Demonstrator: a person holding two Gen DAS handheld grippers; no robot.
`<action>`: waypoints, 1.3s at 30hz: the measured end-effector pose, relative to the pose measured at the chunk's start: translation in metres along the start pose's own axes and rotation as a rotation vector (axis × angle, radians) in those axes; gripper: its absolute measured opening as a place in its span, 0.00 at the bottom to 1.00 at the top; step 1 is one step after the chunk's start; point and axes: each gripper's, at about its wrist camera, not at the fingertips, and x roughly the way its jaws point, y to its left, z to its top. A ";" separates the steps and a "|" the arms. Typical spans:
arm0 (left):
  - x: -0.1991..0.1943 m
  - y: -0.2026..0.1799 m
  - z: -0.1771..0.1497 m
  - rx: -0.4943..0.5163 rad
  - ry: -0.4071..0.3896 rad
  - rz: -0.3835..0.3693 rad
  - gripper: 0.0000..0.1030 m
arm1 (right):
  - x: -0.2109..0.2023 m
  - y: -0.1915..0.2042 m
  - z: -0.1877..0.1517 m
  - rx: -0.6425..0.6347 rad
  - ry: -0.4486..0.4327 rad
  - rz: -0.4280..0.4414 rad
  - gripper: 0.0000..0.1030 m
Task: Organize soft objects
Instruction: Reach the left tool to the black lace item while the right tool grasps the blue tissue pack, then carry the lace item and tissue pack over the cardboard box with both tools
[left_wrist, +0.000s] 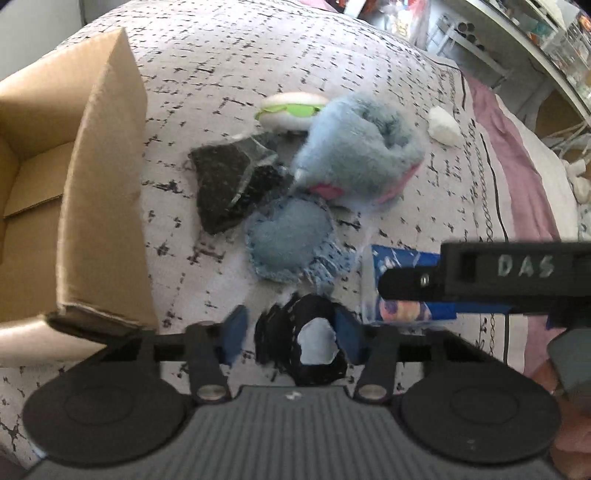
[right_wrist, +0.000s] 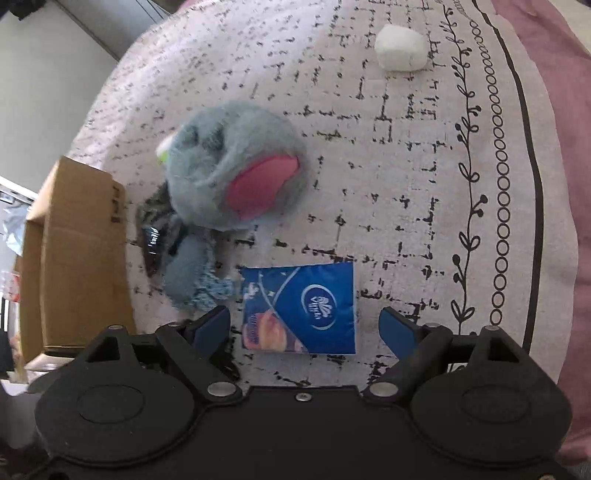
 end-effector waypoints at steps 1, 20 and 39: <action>0.000 0.002 0.001 -0.005 0.000 -0.009 0.37 | 0.001 0.000 0.000 -0.004 0.002 -0.005 0.85; -0.035 0.015 -0.006 -0.064 -0.035 -0.063 0.21 | -0.026 0.024 -0.014 -0.117 -0.108 -0.111 0.67; -0.106 0.012 0.003 -0.017 -0.169 -0.085 0.21 | -0.094 0.051 -0.040 -0.116 -0.279 -0.091 0.68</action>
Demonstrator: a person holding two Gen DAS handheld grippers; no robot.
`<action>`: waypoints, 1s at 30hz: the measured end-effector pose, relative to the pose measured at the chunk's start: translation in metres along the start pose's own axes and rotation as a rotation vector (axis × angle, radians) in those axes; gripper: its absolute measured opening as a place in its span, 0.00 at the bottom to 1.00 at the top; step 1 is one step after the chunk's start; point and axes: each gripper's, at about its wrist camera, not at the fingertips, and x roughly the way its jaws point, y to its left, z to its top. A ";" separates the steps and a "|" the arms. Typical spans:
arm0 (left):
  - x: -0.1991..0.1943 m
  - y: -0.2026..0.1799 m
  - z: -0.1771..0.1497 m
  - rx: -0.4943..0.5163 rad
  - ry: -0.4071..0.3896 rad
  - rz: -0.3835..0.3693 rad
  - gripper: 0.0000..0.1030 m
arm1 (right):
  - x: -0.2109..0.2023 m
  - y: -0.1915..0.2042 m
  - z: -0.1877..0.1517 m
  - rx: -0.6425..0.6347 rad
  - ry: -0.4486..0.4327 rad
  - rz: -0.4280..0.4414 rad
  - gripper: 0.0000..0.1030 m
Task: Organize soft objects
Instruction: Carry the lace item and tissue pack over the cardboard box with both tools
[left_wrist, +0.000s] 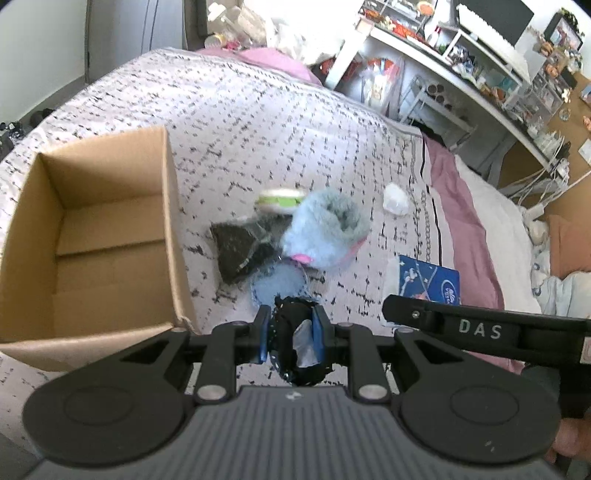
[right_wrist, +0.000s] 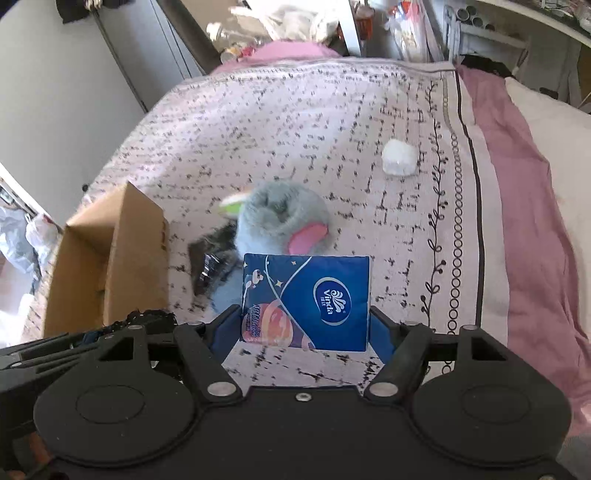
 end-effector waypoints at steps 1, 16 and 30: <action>-0.004 0.002 0.002 -0.002 -0.007 0.001 0.21 | -0.003 0.003 0.001 0.003 -0.008 0.006 0.68; -0.046 0.052 0.018 -0.064 -0.085 0.042 0.21 | -0.023 0.067 0.015 -0.051 -0.068 0.093 0.68; -0.055 0.128 0.021 -0.178 -0.102 0.097 0.21 | -0.008 0.134 0.020 -0.119 -0.050 0.155 0.68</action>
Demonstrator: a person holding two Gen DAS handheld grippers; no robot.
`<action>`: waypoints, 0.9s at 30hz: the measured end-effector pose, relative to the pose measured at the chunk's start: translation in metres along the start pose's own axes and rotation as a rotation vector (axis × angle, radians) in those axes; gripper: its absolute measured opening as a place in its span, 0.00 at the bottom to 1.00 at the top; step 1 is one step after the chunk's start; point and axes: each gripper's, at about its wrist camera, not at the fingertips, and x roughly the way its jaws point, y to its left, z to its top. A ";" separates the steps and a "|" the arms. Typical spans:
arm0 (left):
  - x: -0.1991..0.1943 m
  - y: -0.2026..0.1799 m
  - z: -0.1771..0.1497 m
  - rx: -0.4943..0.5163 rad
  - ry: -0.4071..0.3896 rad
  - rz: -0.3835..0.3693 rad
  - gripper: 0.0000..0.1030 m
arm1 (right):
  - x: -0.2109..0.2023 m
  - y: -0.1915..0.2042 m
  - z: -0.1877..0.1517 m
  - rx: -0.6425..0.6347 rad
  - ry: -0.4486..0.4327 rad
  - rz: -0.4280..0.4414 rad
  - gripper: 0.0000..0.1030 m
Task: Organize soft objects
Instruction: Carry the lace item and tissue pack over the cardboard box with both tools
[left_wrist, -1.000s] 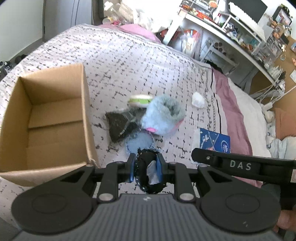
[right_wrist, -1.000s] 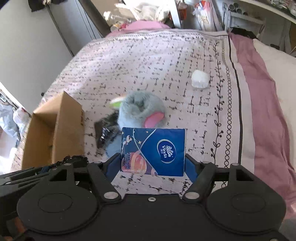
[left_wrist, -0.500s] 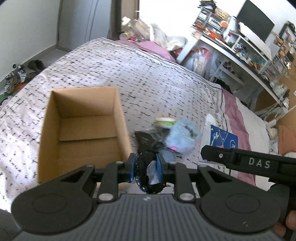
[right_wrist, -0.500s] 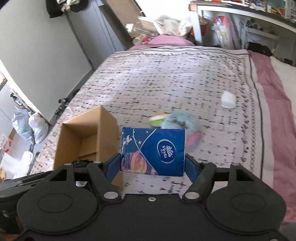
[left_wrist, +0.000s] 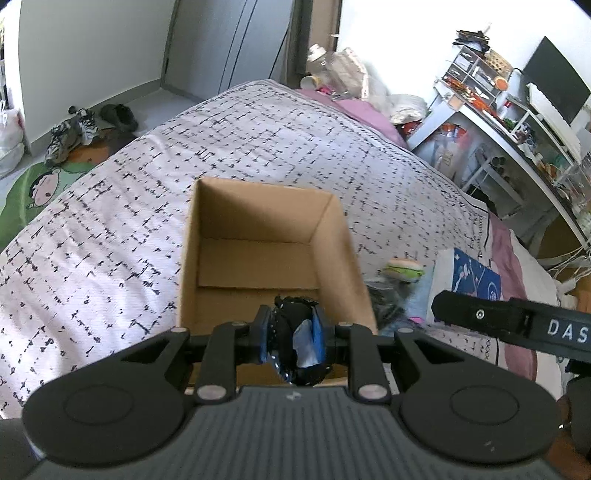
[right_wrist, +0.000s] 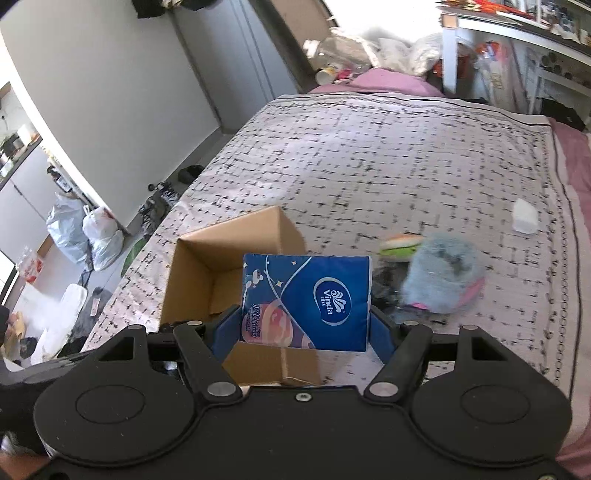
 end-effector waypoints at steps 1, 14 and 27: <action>0.002 0.003 -0.001 -0.008 0.005 0.001 0.21 | 0.003 0.004 0.001 -0.005 0.004 0.003 0.68; 0.039 0.043 -0.006 -0.103 0.093 -0.002 0.21 | 0.043 0.042 -0.002 -0.027 0.096 0.049 0.68; 0.052 0.065 0.005 -0.067 0.122 0.039 0.22 | 0.073 0.062 -0.003 -0.036 0.162 0.050 0.68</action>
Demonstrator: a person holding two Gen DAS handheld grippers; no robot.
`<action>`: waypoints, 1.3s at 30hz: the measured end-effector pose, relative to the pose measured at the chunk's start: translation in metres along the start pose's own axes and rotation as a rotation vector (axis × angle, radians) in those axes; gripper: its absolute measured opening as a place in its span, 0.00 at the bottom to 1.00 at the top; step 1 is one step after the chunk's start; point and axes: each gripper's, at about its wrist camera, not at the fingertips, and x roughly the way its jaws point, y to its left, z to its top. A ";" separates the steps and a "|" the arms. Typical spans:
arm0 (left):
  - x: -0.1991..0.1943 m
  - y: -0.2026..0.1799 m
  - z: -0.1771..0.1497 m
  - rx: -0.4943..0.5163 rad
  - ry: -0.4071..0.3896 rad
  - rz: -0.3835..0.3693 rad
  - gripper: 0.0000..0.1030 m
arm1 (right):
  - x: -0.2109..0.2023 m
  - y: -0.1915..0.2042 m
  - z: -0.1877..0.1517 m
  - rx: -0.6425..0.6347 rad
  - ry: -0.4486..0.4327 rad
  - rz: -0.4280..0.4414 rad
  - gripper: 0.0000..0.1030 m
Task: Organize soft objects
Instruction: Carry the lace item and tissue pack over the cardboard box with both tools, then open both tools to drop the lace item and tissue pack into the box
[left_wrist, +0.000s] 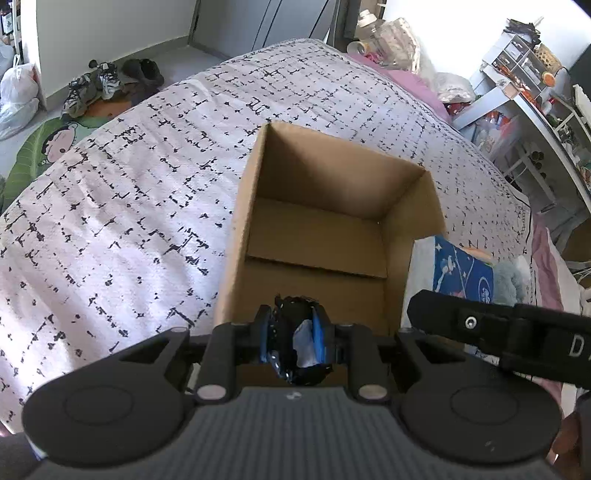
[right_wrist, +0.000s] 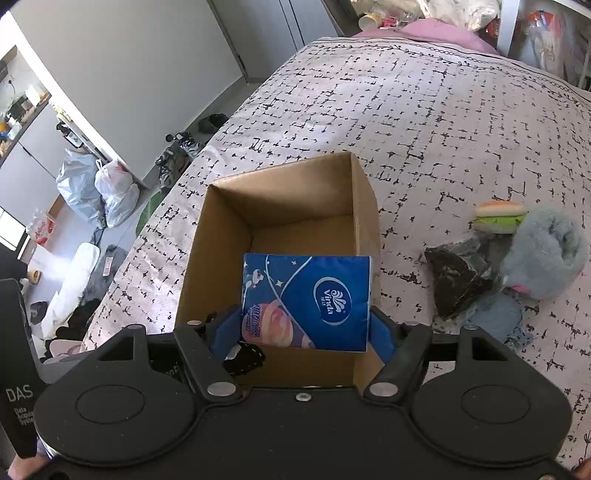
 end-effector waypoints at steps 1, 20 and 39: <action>0.000 0.001 0.001 0.005 0.014 -0.004 0.24 | 0.000 0.001 0.000 -0.002 0.001 0.000 0.68; -0.058 0.006 0.015 -0.024 -0.084 0.024 0.50 | -0.008 -0.006 -0.002 0.080 0.018 0.070 0.87; -0.071 -0.050 0.002 0.068 -0.108 0.042 0.74 | -0.069 -0.072 -0.026 0.118 -0.068 -0.033 0.94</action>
